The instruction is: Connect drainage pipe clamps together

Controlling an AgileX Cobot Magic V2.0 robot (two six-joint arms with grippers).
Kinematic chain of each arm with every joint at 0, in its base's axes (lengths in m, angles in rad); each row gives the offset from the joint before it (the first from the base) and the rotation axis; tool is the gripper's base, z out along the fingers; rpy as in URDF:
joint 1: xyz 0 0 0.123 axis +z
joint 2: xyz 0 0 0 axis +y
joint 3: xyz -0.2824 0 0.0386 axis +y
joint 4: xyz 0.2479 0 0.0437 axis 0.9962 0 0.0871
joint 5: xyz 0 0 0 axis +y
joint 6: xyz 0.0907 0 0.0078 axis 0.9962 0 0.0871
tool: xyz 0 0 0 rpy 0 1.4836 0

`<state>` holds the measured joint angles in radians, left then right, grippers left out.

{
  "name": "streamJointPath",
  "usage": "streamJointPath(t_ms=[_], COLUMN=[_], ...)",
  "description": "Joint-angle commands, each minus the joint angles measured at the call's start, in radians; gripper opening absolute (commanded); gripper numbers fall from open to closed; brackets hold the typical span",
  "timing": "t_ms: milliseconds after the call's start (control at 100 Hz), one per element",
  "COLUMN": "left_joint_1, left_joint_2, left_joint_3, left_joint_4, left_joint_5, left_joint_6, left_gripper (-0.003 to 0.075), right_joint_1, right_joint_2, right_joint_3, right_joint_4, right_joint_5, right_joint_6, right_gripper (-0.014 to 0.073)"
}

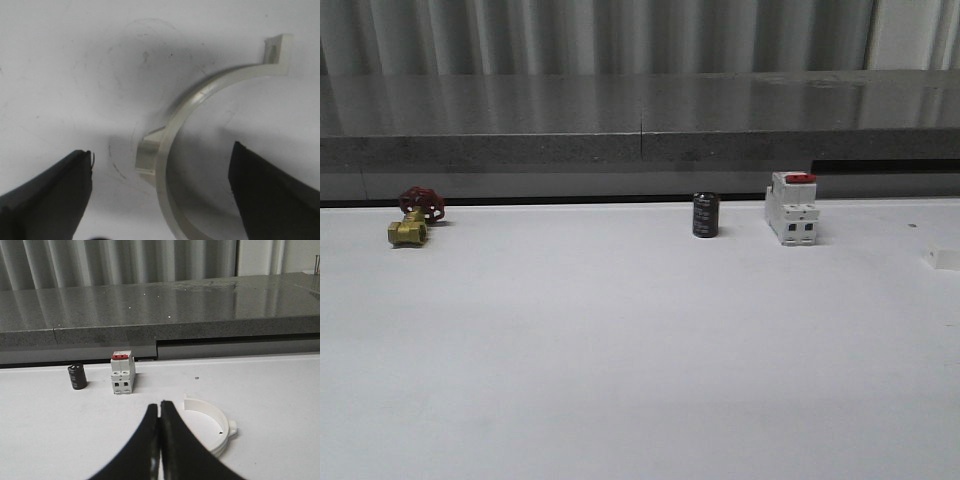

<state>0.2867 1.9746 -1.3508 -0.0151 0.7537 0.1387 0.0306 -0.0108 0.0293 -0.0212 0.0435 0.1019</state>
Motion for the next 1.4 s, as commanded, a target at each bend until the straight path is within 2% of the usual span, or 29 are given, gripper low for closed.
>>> streamJointPath(t_ms=[0,460,580,820,950,1090,1210,1390], left_joint_1=[0.003,0.003,0.003,0.003,0.003,-0.023,-0.091,-0.252], left_joint_2=[-0.037,-0.009,-0.009,-0.009,-0.019,-0.069,-0.141,-0.210], left_joint_3=[-0.030,-0.030,-0.030,-0.030,-0.030,-0.030,-0.030,-0.030], left_joint_4=[-0.011,-0.011,-0.011,-0.011,-0.017,-0.054,-0.101,-0.094], left_joint_5=[-0.030,-0.041,-0.039,-0.031,-0.029,-0.013,0.032,0.087], left_joint_6=[0.007,0.007,0.007,0.007,0.007,0.007,-0.003,-0.178], left_gripper=[0.0554,0.0531,0.0415,0.0084,-0.0013,-0.0016,-0.0016,-0.0016], right_joint_1=[-0.001,-0.001,-0.001,-0.001,-0.001,-0.001,-0.001,-0.001], right_joint_2=[-0.019,-0.019,-0.019,-0.019,-0.019,-0.019,-0.019,-0.019], right_joint_3=[-0.020,-0.020,-0.020,-0.020,-0.020,-0.020,-0.020,-0.020], right_joint_4=[-0.009,-0.009,-0.009,-0.009,-0.009,-0.009,-0.009,-0.009], right_joint_5=[-0.084,-0.084,-0.084,-0.084,-0.084,-0.084,-0.084,-0.084], right_joint_6=[-0.008,-0.008,-0.008,-0.008,-0.008,-0.008,-0.008,-0.008], right_gripper=[-0.0067,-0.0067,-0.0067,-0.0067,-0.0067,-0.0067,-0.0067,-0.0067])
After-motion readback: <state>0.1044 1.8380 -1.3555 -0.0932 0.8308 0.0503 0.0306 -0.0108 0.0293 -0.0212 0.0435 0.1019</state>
